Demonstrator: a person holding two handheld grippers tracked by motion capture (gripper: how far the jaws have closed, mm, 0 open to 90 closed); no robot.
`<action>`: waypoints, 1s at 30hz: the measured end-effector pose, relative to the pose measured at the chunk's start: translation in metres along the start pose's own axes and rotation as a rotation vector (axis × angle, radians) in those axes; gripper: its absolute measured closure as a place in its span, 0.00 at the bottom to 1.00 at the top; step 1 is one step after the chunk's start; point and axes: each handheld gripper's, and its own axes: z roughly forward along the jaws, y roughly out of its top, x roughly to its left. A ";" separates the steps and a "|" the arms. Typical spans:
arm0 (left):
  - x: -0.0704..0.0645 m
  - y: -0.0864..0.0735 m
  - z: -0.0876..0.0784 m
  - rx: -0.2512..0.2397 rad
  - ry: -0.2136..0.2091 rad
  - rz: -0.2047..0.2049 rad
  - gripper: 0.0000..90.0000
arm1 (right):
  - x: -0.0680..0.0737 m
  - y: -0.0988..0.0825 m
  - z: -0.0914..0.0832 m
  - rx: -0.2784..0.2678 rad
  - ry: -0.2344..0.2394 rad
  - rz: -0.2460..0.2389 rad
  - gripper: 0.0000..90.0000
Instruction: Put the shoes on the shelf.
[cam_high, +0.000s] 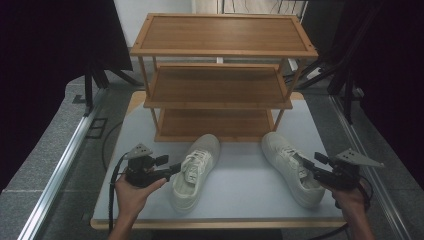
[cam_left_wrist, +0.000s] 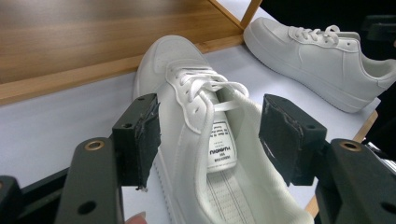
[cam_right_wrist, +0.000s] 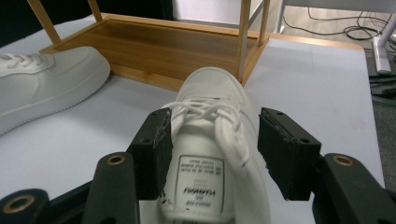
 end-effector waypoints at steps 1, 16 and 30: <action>0.000 0.001 0.003 0.007 0.002 0.004 0.42 | -0.002 0.001 0.003 0.005 0.002 -0.004 0.49; 0.000 0.003 0.058 0.108 0.072 0.038 0.47 | -0.020 -0.005 0.052 0.156 0.011 -0.094 0.47; 0.006 -0.012 0.082 0.040 0.124 0.033 0.67 | -0.031 -0.016 0.061 0.163 -0.021 -0.046 0.79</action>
